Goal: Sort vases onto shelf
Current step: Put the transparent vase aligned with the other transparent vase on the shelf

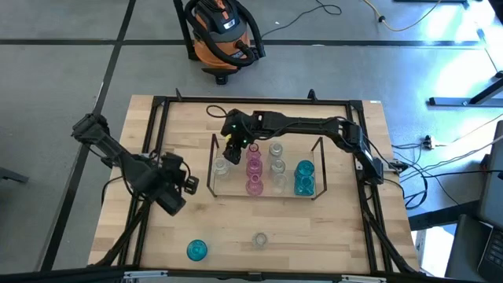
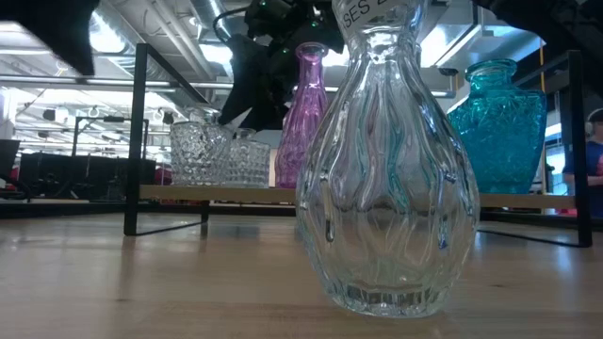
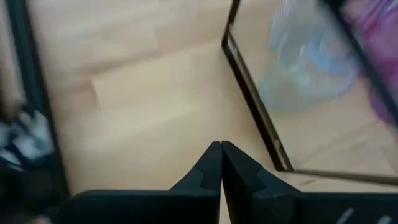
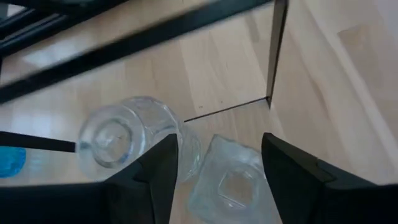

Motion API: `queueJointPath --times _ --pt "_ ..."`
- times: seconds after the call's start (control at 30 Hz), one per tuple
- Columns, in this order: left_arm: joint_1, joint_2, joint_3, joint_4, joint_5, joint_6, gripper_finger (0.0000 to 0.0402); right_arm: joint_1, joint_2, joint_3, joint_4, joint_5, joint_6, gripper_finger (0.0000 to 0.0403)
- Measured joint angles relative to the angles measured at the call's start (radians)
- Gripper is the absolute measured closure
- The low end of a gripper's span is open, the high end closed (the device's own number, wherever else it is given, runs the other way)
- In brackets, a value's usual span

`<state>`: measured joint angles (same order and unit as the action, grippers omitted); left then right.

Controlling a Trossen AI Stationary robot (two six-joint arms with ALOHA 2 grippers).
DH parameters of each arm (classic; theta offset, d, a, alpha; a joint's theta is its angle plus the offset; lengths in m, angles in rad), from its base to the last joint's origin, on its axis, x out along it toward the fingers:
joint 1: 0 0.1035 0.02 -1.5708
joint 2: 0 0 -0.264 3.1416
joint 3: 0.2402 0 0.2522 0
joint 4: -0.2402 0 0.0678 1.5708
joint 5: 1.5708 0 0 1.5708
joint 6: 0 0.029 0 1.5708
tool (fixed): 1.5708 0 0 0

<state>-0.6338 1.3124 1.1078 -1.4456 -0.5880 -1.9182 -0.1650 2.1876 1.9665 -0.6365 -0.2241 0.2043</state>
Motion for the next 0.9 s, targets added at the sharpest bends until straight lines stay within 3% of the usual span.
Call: queueJointPath --times 0.27,0.4,0.53,0.6,0.9 --pt "-0.075 -0.020 -0.239 0.205 -0.037 -0.132 0.0402 -0.021 -0.008 0.154 -0.107 0.003 -0.001 0.0196" --pt "-0.078 -0.086 -0.399 0.393 -0.163 -0.105 0.0402 -0.036 -0.008 0.268 -0.193 -0.017 -0.002 0.0196" --pt "-0.111 -0.187 -0.586 0.654 -0.387 -0.015 0.0402 -0.053 -0.008 0.388 -0.287 -0.059 -0.003 0.0200" --pt "-0.131 -0.247 -0.677 0.772 -0.482 0.016 0.0401 -0.064 -0.045 0.369 -0.270 -0.091 0.002 0.0205" --pt "-0.148 -0.415 -1.012 1.328 -0.542 0.224 0.0401 -0.105 -0.179 0.358 -0.370 -0.074 -0.006 0.0225"
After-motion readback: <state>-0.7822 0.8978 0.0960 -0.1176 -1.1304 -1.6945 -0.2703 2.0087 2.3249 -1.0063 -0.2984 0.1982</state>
